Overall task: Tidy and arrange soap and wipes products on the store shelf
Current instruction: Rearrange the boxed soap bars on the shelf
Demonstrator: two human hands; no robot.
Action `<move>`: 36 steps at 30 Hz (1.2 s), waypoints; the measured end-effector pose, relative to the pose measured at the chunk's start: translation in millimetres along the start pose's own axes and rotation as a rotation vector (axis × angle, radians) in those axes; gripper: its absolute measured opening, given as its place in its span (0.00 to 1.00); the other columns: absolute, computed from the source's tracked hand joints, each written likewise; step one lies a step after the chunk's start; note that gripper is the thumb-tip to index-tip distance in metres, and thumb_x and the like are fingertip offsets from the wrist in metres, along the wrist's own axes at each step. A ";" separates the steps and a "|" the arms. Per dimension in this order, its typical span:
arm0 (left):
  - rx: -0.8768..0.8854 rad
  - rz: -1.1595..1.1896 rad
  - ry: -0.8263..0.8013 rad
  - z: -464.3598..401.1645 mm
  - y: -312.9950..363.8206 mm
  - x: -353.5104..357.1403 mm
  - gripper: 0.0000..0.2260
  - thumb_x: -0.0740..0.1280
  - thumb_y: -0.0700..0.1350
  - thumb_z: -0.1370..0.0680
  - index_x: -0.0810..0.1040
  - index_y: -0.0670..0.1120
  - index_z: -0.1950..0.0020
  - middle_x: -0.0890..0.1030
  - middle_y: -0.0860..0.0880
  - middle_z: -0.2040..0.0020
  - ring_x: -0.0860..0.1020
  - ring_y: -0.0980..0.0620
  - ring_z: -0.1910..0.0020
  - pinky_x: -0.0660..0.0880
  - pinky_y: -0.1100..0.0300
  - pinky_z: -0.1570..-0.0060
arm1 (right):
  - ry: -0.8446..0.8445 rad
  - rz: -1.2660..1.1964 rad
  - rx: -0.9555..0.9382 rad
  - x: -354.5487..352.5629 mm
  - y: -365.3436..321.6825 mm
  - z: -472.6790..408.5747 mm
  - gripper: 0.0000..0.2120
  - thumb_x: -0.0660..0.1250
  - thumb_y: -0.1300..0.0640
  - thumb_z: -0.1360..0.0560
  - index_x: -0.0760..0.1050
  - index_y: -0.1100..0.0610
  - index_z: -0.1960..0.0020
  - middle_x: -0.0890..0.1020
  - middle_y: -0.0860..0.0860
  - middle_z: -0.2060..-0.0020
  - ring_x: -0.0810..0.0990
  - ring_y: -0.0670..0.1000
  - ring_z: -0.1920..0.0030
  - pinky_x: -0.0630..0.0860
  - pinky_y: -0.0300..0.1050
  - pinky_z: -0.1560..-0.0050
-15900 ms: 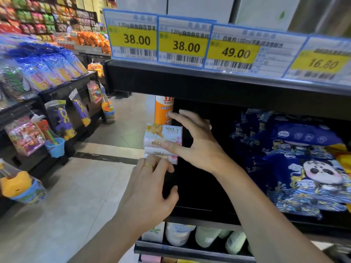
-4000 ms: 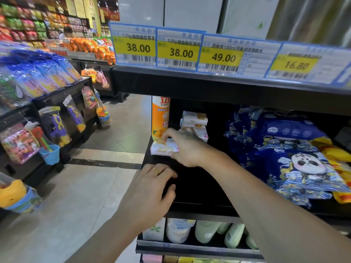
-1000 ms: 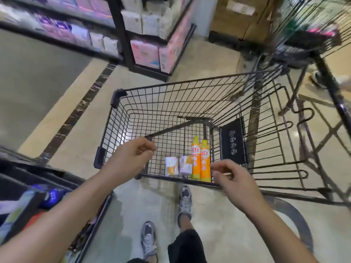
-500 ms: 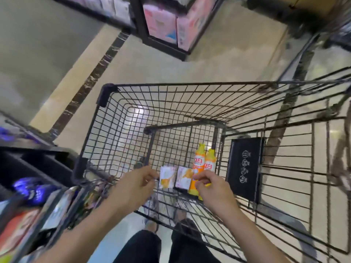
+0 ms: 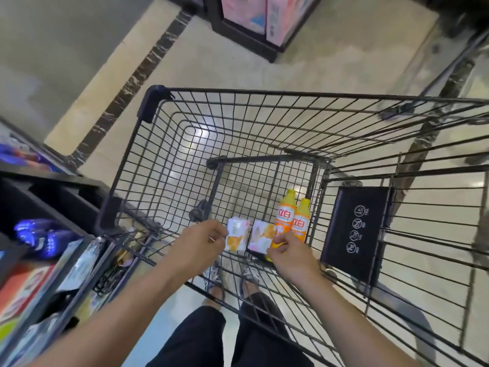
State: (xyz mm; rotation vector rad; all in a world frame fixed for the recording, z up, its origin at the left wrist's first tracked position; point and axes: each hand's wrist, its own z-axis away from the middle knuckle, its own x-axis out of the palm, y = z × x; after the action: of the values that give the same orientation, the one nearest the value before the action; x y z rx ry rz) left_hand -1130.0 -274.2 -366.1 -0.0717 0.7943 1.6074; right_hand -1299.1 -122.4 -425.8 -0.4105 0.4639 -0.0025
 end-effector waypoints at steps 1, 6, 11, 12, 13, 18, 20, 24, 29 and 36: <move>-0.007 0.003 -0.006 -3.6 -0.4 1.6 0.07 0.66 0.46 0.17 0.79 0.58 0.44 0.80 0.63 0.49 0.79 0.66 0.65 0.68 0.71 0.72 | -0.001 0.011 0.012 4.9 0.2 -6.3 0.07 0.70 0.49 0.23 0.73 0.43 0.48 0.81 0.43 0.59 0.76 0.39 0.62 0.65 0.37 0.68; -0.018 0.006 -0.024 -14.4 -7.6 6.7 0.07 0.66 0.47 0.17 0.79 0.59 0.43 0.79 0.63 0.49 0.79 0.63 0.60 0.67 0.72 0.73 | -0.015 0.044 0.042 21.6 3.2 -33.3 0.12 0.70 0.49 0.24 0.72 0.46 0.43 0.75 0.41 0.60 0.73 0.40 0.64 0.64 0.37 0.70; 0.037 -0.067 0.002 -9.7 -14.6 2.1 0.07 0.66 0.46 0.17 0.78 0.58 0.43 0.80 0.60 0.48 0.80 0.61 0.51 0.78 0.61 0.53 | -0.027 0.050 0.065 35.0 5.1 -56.2 0.19 0.71 0.51 0.24 0.72 0.50 0.36 0.78 0.49 0.52 0.77 0.49 0.57 0.69 0.43 0.62; 0.043 -0.121 0.007 -7.3 -17.3 0.5 0.08 0.66 0.46 0.18 0.78 0.58 0.42 0.81 0.59 0.47 0.80 0.59 0.49 0.80 0.57 0.49 | -0.025 0.044 0.070 39.0 5.9 -59.9 0.21 0.72 0.51 0.25 0.71 0.51 0.34 0.79 0.51 0.47 0.78 0.52 0.53 0.70 0.43 0.58; 0.048 -0.173 0.016 -4.6 -20.7 -1.0 0.09 0.66 0.46 0.18 0.79 0.57 0.41 0.81 0.58 0.47 0.80 0.57 0.48 0.80 0.53 0.46 | -0.021 0.032 0.079 43.6 6.5 -63.4 0.23 0.72 0.52 0.25 0.70 0.52 0.32 0.78 0.53 0.43 0.78 0.54 0.49 0.71 0.44 0.55; 0.085 -0.268 0.034 -2.0 -32.8 -1.4 0.09 0.64 0.49 0.18 0.77 0.60 0.39 0.80 0.60 0.46 0.79 0.56 0.46 0.81 0.53 0.46 | 0.033 -0.002 0.147 62.9 5.6 -80.9 0.32 0.72 0.49 0.25 0.63 0.53 0.25 0.74 0.56 0.34 0.77 0.60 0.37 0.77 0.50 0.40; 0.082 -0.272 0.029 -5.8 -33.1 0.7 0.10 0.64 0.49 0.18 0.77 0.61 0.39 0.79 0.61 0.45 0.79 0.57 0.45 0.81 0.52 0.45 | 0.062 0.015 0.152 69.2 5.9 -85.8 0.35 0.72 0.47 0.25 0.61 0.53 0.24 0.72 0.57 0.32 0.75 0.61 0.34 0.75 0.52 0.37; 0.091 -0.274 0.011 -16.3 -34.0 2.4 0.11 0.64 0.50 0.19 0.77 0.61 0.38 0.78 0.62 0.47 0.77 0.57 0.45 0.79 0.53 0.44 | 0.096 0.061 0.206 83.3 3.7 -96.5 0.44 0.73 0.41 0.26 0.53 0.53 0.20 0.67 0.59 0.29 0.72 0.64 0.31 0.74 0.55 0.34; 0.127 -0.310 -0.038 -18.2 -35.5 -2.2 0.10 0.63 0.53 0.17 0.76 0.60 0.36 0.78 0.61 0.41 0.76 0.56 0.40 0.78 0.53 0.40 | 0.114 0.124 0.217 98.5 1.7 -107.1 0.46 0.74 0.43 0.27 0.51 0.54 0.20 0.66 0.62 0.31 0.75 0.66 0.35 0.75 0.55 0.38; 0.360 -0.555 -0.100 29.0 -59.4 -14.5 0.26 0.45 0.73 0.19 0.77 0.61 0.46 0.78 0.61 0.50 0.75 0.61 0.50 0.73 0.56 0.44 | 0.075 0.134 0.245 94.9 4.7 -113.4 0.48 0.77 0.44 0.30 0.52 0.51 0.20 0.65 0.59 0.31 0.75 0.64 0.35 0.77 0.55 0.39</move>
State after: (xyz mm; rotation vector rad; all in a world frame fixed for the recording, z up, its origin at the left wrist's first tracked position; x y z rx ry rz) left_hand -1062.4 -272.4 -363.7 0.0449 0.8815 0.9253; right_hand -1263.9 -170.6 -561.2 -0.1384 0.5571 0.0545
